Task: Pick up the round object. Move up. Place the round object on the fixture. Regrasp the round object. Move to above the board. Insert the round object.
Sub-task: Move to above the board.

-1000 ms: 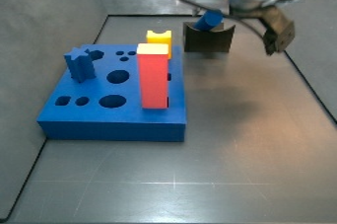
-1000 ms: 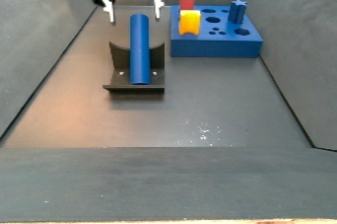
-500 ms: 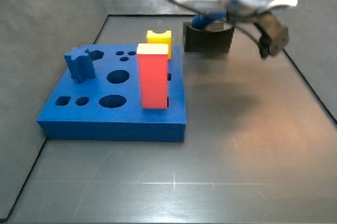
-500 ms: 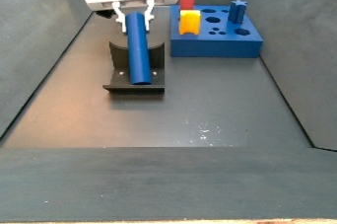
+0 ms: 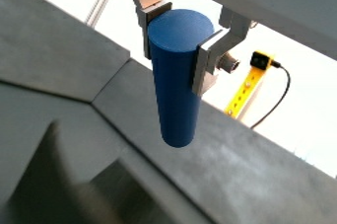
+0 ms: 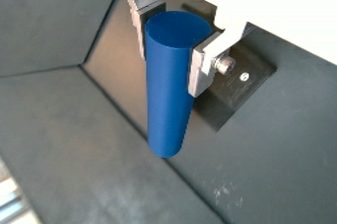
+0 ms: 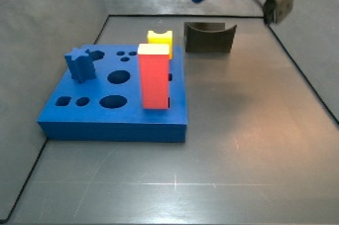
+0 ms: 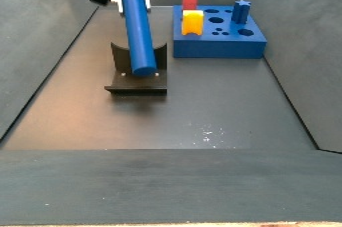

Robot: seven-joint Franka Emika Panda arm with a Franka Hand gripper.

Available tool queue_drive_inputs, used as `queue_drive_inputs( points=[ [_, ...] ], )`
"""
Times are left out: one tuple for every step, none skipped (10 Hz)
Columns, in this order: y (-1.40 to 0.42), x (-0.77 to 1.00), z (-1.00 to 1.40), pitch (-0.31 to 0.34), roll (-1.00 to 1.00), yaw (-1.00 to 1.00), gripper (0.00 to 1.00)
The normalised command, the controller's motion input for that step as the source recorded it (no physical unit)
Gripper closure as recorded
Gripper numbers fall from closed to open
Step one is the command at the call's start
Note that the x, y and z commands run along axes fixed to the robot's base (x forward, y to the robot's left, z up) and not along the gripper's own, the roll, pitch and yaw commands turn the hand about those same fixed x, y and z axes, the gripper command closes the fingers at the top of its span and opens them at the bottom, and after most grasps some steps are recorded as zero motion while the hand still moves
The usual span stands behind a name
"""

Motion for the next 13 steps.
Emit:
queue_drive_inputs(
  points=[
    [0.28, -0.01, 1.00, 0.051, -0.03, 0.21, 1.00],
    [0.25, -0.01, 1.00, -0.008, -0.03, 0.17, 1.00],
    [0.24, -0.01, 1.00, -0.029, -0.02, 0.16, 1.00],
    [0.22, -0.01, 1.00, -0.046, -0.02, 0.11, 1.00],
    [0.20, -0.01, 1.00, -0.055, -0.03, 0.08, 1.00],
    [0.18, -0.01, 1.00, -0.053, -0.03, 0.04, 1.00],
    [0.16, -0.02, 1.00, -0.045, -0.03, 0.01, 1.00],
    [0.12, -0.02, 0.96, -0.031, -0.04, -0.01, 1.00],
    [0.09, -0.02, 0.84, -0.022, -0.04, -0.02, 1.00],
    [0.05, -0.02, 0.60, 0.006, -0.04, -0.03, 1.00],
    [0.03, -0.02, 0.42, 0.028, -0.04, -0.04, 1.00],
    [0.02, -0.01, 0.25, 0.049, -0.05, -0.03, 1.00],
    [-1.00, -0.48, 0.09, -0.131, -1.00, -0.12, 1.00]
  ],
)
